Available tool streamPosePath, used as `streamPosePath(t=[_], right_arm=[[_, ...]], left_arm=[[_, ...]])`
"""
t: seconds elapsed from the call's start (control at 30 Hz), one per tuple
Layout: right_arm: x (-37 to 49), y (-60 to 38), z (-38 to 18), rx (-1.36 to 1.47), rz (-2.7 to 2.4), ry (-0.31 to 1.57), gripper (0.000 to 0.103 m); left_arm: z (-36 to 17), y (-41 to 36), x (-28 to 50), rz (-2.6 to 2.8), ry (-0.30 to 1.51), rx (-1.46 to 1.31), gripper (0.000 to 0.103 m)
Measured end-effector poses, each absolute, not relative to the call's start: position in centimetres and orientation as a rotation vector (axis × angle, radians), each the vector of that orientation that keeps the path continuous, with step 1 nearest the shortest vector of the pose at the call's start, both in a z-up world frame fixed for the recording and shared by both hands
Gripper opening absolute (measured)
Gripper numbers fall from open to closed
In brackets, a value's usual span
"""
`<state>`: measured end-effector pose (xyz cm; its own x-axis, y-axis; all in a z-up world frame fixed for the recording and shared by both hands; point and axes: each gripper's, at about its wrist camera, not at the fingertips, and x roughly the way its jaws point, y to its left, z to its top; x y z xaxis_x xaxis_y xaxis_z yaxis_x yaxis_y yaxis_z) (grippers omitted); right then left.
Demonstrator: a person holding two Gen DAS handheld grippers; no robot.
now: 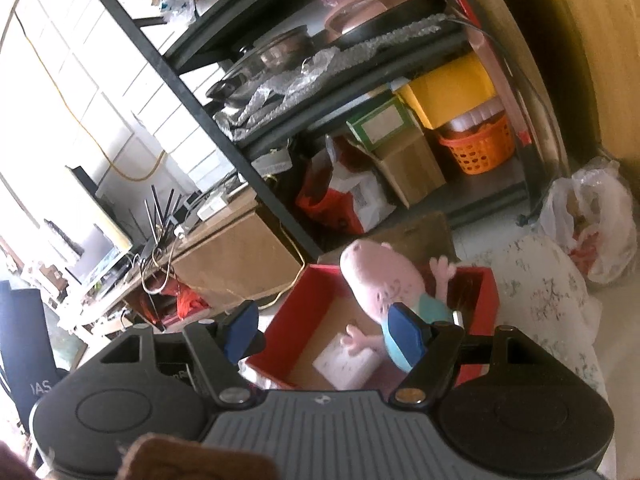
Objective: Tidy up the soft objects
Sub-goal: 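Move both grippers toward the light green towel and blue face mask on the table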
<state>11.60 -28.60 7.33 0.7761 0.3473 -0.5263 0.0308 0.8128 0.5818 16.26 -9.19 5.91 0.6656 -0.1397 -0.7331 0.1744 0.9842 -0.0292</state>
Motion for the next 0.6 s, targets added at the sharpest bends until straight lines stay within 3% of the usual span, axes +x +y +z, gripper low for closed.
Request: streamPosePath(t=[0.6], right_arm=[[6.2,-26.9,5.0,0.559,0.217,0.771,0.044]], left_arm=[[3.9,-8.1,10.5,-0.199,0.889,0.111,0.066]])
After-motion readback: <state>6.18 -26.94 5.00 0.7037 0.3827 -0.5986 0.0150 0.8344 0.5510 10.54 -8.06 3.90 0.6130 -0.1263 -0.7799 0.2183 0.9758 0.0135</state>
